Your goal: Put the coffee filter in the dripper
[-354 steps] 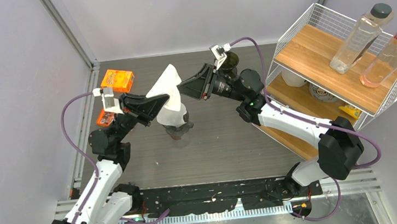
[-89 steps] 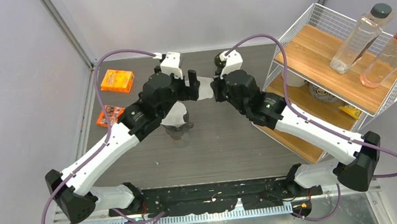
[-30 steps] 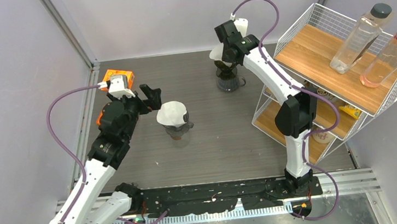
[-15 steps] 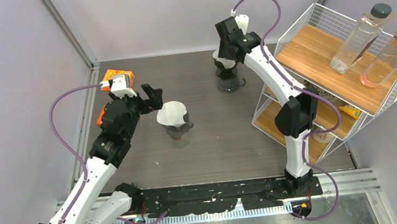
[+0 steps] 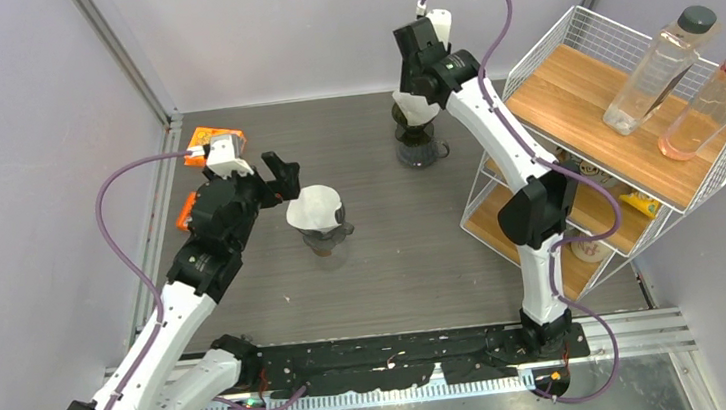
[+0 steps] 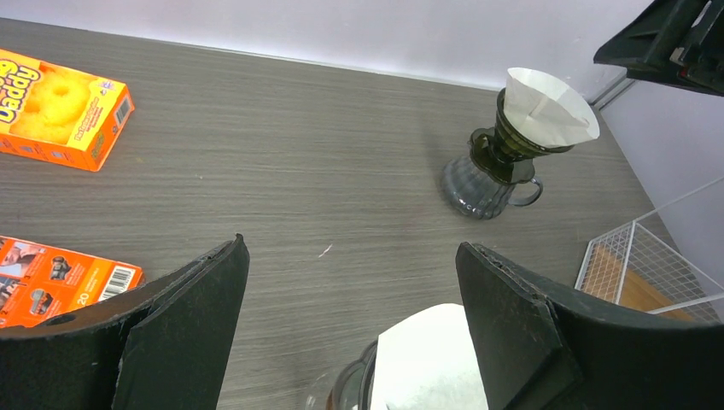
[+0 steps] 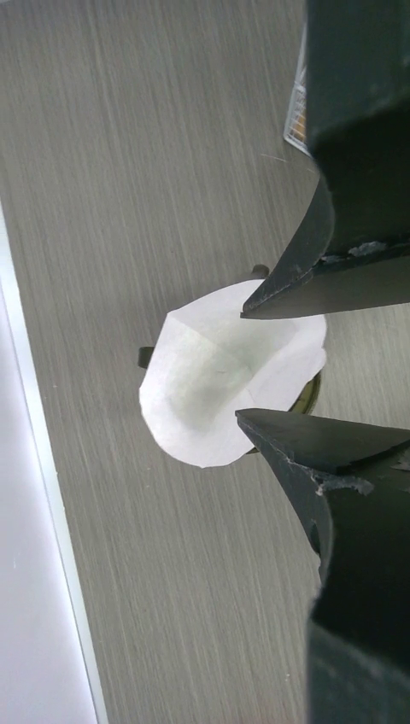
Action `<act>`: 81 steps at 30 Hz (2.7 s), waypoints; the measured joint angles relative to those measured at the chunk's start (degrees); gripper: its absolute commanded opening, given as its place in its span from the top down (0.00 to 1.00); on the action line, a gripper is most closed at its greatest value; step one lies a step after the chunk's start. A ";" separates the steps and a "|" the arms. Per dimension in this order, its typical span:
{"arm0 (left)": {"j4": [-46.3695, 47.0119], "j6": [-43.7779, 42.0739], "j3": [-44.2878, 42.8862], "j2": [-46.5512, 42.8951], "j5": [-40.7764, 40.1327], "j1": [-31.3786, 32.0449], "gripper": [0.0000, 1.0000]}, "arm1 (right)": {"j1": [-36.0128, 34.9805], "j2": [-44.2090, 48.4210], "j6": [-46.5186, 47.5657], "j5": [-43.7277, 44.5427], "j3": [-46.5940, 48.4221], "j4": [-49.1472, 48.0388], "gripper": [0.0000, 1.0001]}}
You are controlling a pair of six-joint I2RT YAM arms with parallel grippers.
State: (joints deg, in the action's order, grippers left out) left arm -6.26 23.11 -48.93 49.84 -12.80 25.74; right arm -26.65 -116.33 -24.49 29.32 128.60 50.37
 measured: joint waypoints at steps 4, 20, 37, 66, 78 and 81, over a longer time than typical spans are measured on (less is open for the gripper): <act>-0.02 0.50 0.00 0.72 0.00 0.00 0.00 | 0.44 -3.26 1.95 0.09 3.98 -0.15 0.54; -0.04 0.74 0.00 1.49 -0.02 0.00 0.00 | 3.28 -10.71 6.29 -4.87 5.01 -0.15 0.63; -0.04 0.74 0.00 1.49 -0.02 0.00 0.00 | 3.28 -11.08 7.67 -9.81 2.82 0.22 0.76; -0.04 0.74 0.00 1.46 -0.02 0.00 0.00 | 3.54 -12.09 7.67 -12.76 2.54 0.96 0.50; -0.04 0.74 0.00 1.46 -0.02 0.00 0.00 | 3.54 -12.09 7.89 -12.92 2.54 0.87 0.69; -0.04 0.74 0.00 1.46 -0.02 0.00 0.00 | 3.54 -12.09 7.96 -12.92 2.54 0.87 0.69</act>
State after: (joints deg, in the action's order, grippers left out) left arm -6.31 23.86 -48.93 51.31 -12.82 25.74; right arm -23.11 -128.42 -16.53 16.40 131.13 51.24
